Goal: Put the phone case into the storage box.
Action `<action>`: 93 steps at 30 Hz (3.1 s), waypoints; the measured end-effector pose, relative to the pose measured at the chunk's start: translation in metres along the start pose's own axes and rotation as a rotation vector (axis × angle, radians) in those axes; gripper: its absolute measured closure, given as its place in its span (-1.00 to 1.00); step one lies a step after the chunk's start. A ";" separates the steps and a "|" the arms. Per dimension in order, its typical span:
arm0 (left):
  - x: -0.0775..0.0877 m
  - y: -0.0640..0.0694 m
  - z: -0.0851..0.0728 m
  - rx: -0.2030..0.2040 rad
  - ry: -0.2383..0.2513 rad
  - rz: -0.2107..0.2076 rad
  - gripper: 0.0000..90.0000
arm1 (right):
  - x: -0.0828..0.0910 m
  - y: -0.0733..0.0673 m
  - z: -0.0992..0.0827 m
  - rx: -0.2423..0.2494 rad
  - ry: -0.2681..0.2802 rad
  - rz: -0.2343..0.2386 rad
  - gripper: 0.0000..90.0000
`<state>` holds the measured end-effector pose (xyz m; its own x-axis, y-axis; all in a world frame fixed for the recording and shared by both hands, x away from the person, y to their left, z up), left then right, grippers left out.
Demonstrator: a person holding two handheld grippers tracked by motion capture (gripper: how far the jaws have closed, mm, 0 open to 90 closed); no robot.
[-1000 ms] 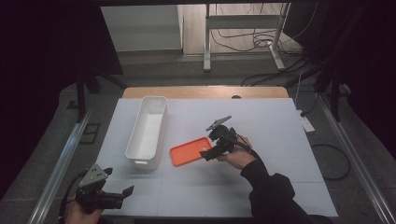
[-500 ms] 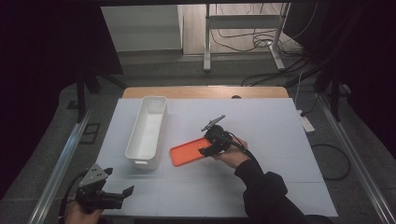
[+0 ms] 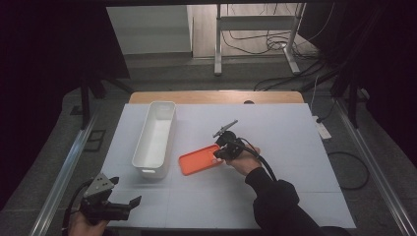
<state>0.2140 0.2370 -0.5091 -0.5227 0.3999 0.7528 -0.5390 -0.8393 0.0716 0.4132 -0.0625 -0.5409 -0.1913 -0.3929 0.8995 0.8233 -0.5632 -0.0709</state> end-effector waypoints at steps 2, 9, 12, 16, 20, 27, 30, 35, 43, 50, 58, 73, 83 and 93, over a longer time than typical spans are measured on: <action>0.000 0.000 0.000 -0.001 0.000 0.001 -0.98 | -0.002 0.000 0.000 -0.005 -0.001 0.002 0.98; 0.000 0.000 0.000 -0.004 -0.003 0.002 -0.98 | -0.009 0.000 -0.004 -0.001 -0.021 -0.002 0.98; 0.000 0.001 0.000 -0.005 -0.003 0.003 -0.98 | -0.013 0.000 -0.006 0.003 -0.036 -0.003 0.98; 0.000 0.001 0.000 -0.006 -0.005 0.003 -0.98 | -0.016 0.001 -0.009 0.005 -0.047 -0.013 0.98; -0.001 0.001 0.000 -0.008 -0.006 0.003 -0.98 | -0.015 0.007 -0.011 -0.004 -0.056 -0.035 0.98; -0.001 0.001 0.000 -0.009 -0.008 0.004 -0.98 | -0.012 0.017 -0.014 -0.020 -0.053 -0.059 0.98; -0.001 0.001 0.000 -0.007 -0.008 0.004 -0.98 | -0.011 0.022 -0.015 -0.030 -0.048 -0.065 0.98; -0.001 0.001 0.000 -0.007 -0.009 0.005 -0.98 | -0.009 0.032 -0.017 -0.048 -0.047 -0.078 0.98; -0.001 0.001 0.000 -0.007 -0.009 0.005 -0.98 | -0.008 0.041 -0.018 -0.070 -0.041 -0.091 0.98; -0.001 0.001 0.000 -0.006 -0.008 0.005 -0.98 | -0.004 0.020 -0.015 -0.039 -0.015 -0.030 0.98; -0.001 0.000 0.000 -0.001 -0.011 0.006 -0.98 | -0.010 -0.011 -0.011 0.016 -0.021 0.025 0.98; -0.001 0.000 0.000 0.002 -0.010 0.001 -0.98 | -0.021 -0.041 -0.010 0.073 -0.055 0.062 0.98; -0.001 0.000 0.000 0.001 -0.011 0.002 -0.98 | -0.014 -0.039 -0.023 0.061 -0.076 0.070 0.98; -0.001 0.001 0.000 -0.002 -0.013 0.003 -0.98 | -0.004 -0.033 -0.039 0.048 -0.098 0.056 0.98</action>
<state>0.2146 0.2360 -0.5099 -0.5157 0.3925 0.7616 -0.5390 -0.8396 0.0678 0.3662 -0.0706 -0.5594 -0.0933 -0.3483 0.9327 0.8562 -0.5062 -0.1034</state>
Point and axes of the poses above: each handheld gripper's, and its own axes: x roughly backward along the jaws, z roughly out of its top, y roughly to its right, the point moved 6 cm from there along -x, roughly forward along the jaws, and after that the axes turned 7 degrees about -y, right-handed, at the moved point
